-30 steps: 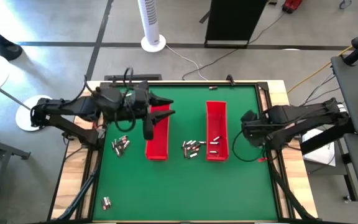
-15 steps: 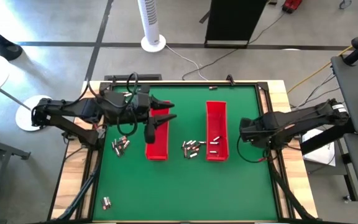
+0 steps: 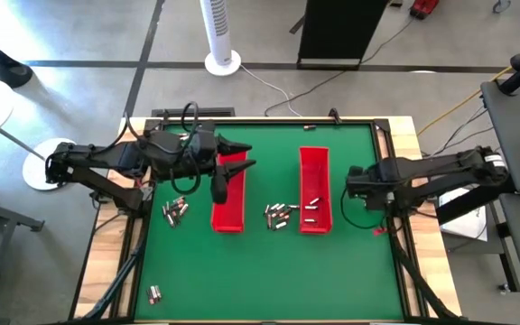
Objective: Sort batteries
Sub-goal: Put the silver battery into the right red bin
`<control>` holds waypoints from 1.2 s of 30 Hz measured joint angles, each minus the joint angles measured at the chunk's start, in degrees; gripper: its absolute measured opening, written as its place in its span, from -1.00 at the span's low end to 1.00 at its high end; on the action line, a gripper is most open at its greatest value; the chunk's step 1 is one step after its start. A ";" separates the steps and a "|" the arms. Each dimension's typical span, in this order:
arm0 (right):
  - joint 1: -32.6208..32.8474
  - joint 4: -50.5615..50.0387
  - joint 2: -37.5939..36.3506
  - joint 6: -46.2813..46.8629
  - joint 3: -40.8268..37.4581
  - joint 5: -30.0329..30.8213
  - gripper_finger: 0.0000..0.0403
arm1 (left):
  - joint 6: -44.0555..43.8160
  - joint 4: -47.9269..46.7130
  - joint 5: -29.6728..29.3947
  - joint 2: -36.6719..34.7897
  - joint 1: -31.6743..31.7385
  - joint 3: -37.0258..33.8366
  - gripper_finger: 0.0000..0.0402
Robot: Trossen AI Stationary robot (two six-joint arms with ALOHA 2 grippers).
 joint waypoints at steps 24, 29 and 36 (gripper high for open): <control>-14.85 7.33 5.48 71.87 2.38 -29.39 -0.94 | 0.68 0.54 -5.65 1.13 1.48 0.00 -0.23; -14.83 7.35 5.16 80.57 -0.04 -30.37 -0.84 | 3.90 -0.15 -5.66 0.74 2.72 0.00 -0.23; -14.83 7.26 5.99 94.93 -0.54 -29.94 -0.32 | 11.42 -0.72 -5.56 -0.72 4.20 0.00 -0.23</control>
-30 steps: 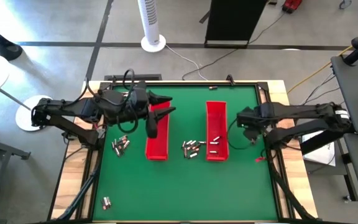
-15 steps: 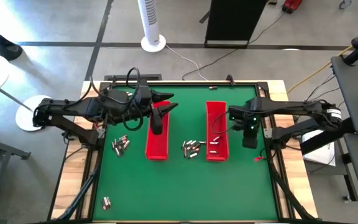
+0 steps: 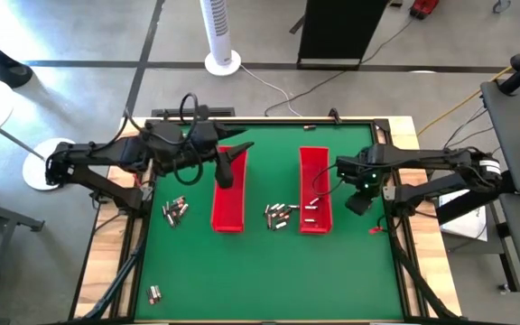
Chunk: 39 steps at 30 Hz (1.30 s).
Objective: Sort batteries
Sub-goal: Put the silver battery into the right red bin
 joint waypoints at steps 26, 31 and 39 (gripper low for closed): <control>-20.50 6.10 -1.76 12.29 -3.27 1.68 0.14 | 9.82 -8.19 0.07 -11.72 1.28 0.00 -0.23; -27.78 5.75 1.56 9.34 -4.87 -4.79 0.10 | 8.37 -8.64 0.09 -11.56 1.31 0.00 -0.23; -41.99 6.15 2.64 7.62 -4.89 -4.42 0.08 | 7.07 -12.54 0.19 -11.23 1.31 0.00 -0.23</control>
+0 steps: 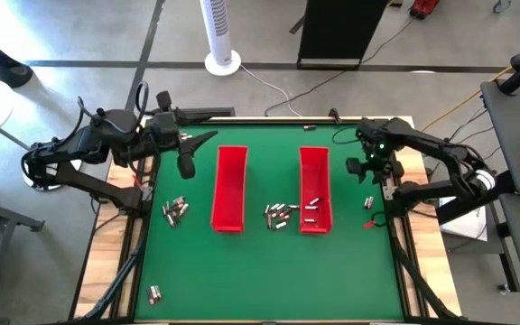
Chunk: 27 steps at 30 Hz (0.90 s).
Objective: Sort batteries
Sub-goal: Put the silver battery into the right red bin
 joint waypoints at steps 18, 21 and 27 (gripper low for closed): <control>-7.80 1.12 11.17 2.34 -3.31 -4.77 -0.07 | 1.37 -6.30 -0.08 -0.05 0.00 0.00 -0.23; -7.80 1.53 14.39 0.72 -3.31 -4.54 -0.02 | 1.51 -6.51 -0.08 -0.07 0.00 0.00 -0.23; -7.78 1.92 19.56 -2.47 -3.31 -5.11 0.05 | 1.51 -7.16 -0.08 -0.83 0.00 0.00 -0.23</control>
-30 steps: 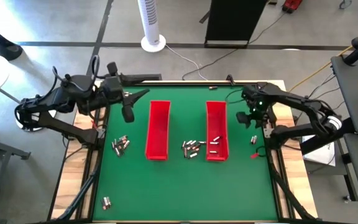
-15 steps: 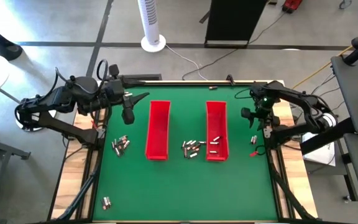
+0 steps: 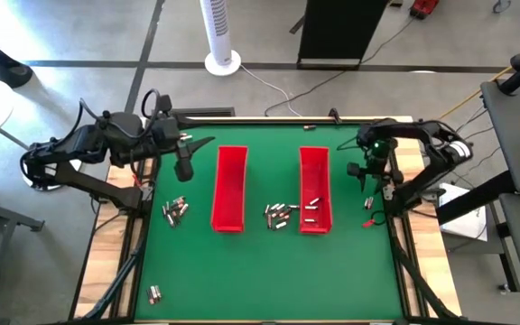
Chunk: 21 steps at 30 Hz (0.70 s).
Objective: Sort batteries
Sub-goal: Put the silver battery into the right red bin
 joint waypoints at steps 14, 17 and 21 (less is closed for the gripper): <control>0.13 2.25 8.17 -6.33 -1.66 -0.15 0.23 | -0.48 0.21 -0.11 -0.96 0.00 0.00 -0.23; 0.28 3.06 8.12 -6.63 -1.90 -0.21 0.23 | -1.11 0.26 -0.11 -0.92 0.00 0.00 -0.23; 0.42 3.82 7.82 -6.30 -2.44 -0.43 0.17 | -1.49 0.58 -0.12 -0.87 0.00 0.00 -0.23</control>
